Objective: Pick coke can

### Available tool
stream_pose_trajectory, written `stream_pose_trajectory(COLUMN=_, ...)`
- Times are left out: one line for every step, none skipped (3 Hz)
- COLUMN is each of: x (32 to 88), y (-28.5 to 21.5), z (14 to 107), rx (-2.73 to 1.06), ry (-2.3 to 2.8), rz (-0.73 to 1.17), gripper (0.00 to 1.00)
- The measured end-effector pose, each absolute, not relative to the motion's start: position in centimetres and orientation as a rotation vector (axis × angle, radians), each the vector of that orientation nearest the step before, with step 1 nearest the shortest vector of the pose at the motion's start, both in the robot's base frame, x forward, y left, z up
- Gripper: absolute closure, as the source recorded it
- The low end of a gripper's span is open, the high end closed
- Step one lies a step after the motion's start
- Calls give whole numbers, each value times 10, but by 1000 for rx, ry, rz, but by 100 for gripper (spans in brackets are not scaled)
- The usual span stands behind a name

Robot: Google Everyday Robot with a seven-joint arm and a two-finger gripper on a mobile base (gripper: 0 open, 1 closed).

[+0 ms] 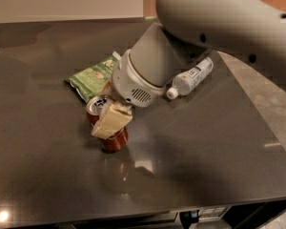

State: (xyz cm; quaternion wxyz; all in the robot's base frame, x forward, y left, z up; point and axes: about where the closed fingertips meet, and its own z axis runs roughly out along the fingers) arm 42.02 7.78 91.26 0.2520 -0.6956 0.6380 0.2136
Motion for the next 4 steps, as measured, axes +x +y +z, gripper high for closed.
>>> stream_pose_trajectory(x=436, y=62, z=919, rx=-2038, ry=1780, rz=455, gripper=100)
stream_pose_trajectory(x=445, y=44, z=916, rx=-2196, ry=1803, rz=304, gripper=100)
stream_pose_trajectory(x=453, y=26, z=909, rx=-2344, ry=1823, rz=158, gripper=100)
stream_pose_trajectory(x=459, y=14, z=898, rx=-2455, ry=1830, rz=66, gripper=85)
